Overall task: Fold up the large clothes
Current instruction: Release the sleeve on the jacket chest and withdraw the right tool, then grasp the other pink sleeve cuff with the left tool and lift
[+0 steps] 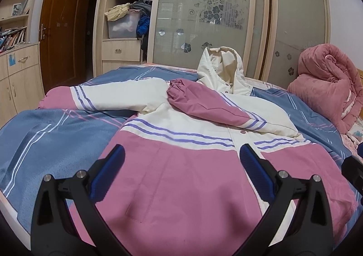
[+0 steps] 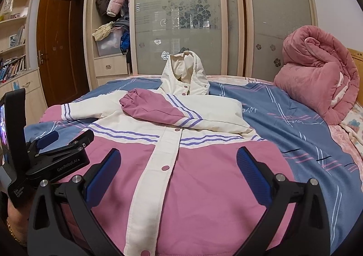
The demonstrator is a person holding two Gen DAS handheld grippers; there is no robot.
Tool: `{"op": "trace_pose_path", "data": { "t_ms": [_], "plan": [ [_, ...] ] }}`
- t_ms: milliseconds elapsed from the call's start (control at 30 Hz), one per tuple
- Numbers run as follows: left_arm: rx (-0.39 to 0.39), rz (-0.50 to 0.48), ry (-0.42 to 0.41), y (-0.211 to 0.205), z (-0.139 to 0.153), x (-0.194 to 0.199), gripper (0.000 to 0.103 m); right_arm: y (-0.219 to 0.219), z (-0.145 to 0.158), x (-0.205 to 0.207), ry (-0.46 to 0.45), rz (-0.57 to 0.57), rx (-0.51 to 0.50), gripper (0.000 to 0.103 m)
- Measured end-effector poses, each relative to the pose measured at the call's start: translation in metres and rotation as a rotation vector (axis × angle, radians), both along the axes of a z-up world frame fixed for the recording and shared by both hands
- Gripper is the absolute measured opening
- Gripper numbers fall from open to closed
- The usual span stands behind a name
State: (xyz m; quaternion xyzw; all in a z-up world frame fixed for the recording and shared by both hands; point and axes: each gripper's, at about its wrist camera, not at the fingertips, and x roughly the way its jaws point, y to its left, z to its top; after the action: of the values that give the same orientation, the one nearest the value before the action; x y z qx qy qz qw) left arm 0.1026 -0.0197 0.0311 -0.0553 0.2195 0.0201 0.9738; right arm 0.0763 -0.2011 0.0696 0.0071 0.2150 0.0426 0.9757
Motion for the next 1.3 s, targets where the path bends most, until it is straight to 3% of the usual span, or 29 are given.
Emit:
{"op": "trace_pose_path", "data": {
  "t_ms": [1033,1200,1300],
  "plan": [
    [-0.004,-0.023,0.018,0.008,0.003,-0.006,0.101,0.005,-0.008,0.007,0.0,-0.01,-0.019,0.102],
    [-0.062,-0.05,0.058,0.018,0.005,0.001,0.101,-0.006,-0.011,0.01,-0.001,-0.027,0.001,0.102],
    [-0.139,-0.055,0.078,0.041,0.007,0.013,0.101,-0.011,-0.013,0.012,0.0,-0.031,0.013,0.102]
  ]
}}
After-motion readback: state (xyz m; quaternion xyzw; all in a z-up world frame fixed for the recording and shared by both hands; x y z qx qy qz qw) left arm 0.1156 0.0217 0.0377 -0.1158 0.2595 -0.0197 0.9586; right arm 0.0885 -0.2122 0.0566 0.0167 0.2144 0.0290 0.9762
